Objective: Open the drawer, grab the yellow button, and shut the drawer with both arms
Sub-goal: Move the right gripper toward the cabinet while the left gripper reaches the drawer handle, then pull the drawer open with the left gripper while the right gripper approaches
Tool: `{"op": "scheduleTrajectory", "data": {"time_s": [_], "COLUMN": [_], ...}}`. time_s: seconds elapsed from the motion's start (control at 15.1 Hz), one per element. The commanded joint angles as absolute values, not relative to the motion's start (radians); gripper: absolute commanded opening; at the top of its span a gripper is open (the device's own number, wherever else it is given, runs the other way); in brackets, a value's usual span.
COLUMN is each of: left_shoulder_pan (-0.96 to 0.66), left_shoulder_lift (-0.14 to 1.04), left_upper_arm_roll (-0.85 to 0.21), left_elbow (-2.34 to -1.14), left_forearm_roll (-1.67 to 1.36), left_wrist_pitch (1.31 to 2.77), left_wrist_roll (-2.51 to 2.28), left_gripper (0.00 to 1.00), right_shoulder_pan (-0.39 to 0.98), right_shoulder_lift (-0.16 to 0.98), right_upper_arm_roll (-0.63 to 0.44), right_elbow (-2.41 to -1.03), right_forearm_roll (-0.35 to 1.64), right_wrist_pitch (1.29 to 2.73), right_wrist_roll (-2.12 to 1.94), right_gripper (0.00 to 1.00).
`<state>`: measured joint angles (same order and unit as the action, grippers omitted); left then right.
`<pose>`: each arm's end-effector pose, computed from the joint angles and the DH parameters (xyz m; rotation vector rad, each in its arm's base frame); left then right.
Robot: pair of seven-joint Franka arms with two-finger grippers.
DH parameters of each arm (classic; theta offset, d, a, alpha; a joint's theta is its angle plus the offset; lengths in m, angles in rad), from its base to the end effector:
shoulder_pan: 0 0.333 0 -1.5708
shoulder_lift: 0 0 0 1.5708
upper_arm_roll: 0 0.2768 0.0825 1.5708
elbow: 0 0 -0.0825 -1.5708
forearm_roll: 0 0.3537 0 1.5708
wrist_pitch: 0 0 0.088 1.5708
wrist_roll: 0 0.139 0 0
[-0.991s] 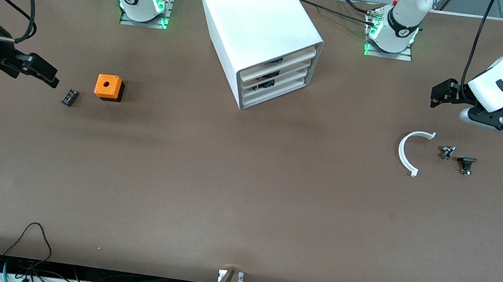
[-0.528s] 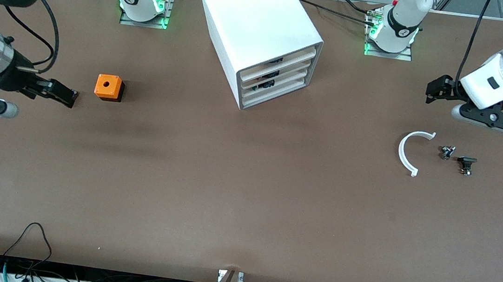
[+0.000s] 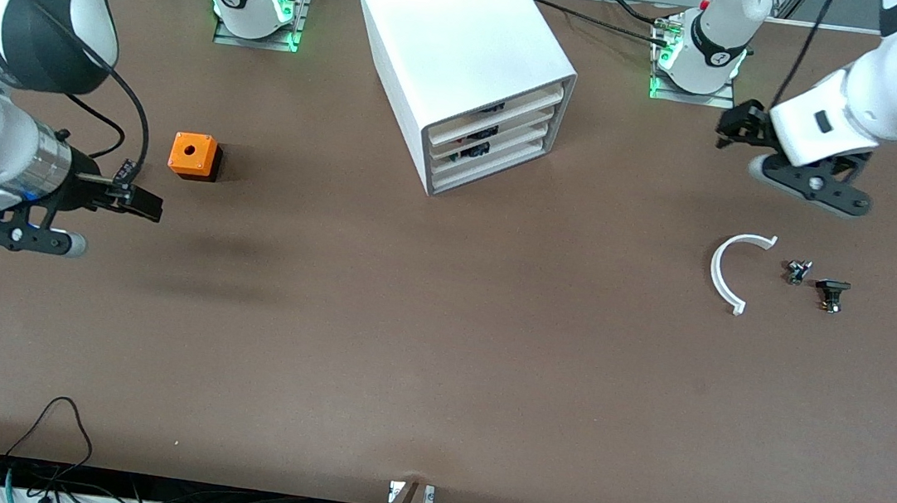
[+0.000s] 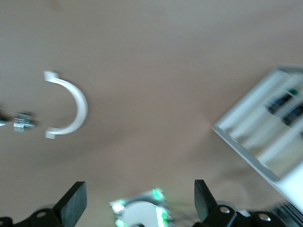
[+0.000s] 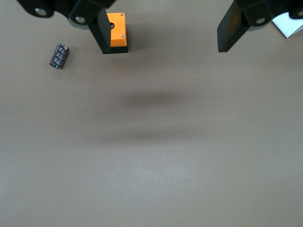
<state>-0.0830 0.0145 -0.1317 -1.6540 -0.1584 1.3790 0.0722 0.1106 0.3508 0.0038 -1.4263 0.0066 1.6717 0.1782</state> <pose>0.4750 -0.1280 0.4999 2.9365 -0.4359 -0.4486 0.6045 0.0701 0.4254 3.1280 -0.1017 -0.1651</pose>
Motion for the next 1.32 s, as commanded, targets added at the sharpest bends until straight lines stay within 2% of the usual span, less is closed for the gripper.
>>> {"op": "scheduleTrajectory", "data": {"time_s": [0.0,0.33,0.73,0.99,1.12,1.25], "left_shoulder_pan": [-0.084,-0.098,-0.112,-0.115,-0.115,-0.118], "left_shoulder_lift": [0.086,0.175,0.172,0.187,0.196,0.233], "left_upper_arm_roll": [-0.129,-0.129,-0.163,-0.222,-0.248,-0.261], "left_elbow": [-1.635,-1.675,-1.985,-2.107,-2.154,-2.155], "left_forearm_roll": [-0.288,-0.578,-0.904,-1.053,-1.104,-1.104], "left_wrist_pitch": [1.322,1.36,1.629,1.681,1.707,1.71], "left_wrist_roll": [0.095,0.138,0.532,0.664,0.745,0.797], "left_gripper": [1.0,1.0,1.0,0.98,0.94,0.86], "right_shoulder_pan": [0.118,0.176,0.296,0.366,0.397,0.429], "right_shoulder_lift": [0.353,0.365,0.38,0.391,0.406,0.432], "right_upper_arm_roll": [0.003,0.003,0.003,0.003,0.003,0.003], "right_elbow": [-1.416,-1.404,-1.368,-1.361,-1.339,-1.304], "right_forearm_roll": [0.026,0.026,0.023,0.021,0.023,0.023], "right_wrist_pitch": [1.664,1.687,1.72,1.724,1.724,1.723], "right_wrist_roll": [0.178,0.282,0.595,0.797,0.866,0.94], "right_gripper": [0.99,0.99,0.99,0.99,0.99,0.99]}}
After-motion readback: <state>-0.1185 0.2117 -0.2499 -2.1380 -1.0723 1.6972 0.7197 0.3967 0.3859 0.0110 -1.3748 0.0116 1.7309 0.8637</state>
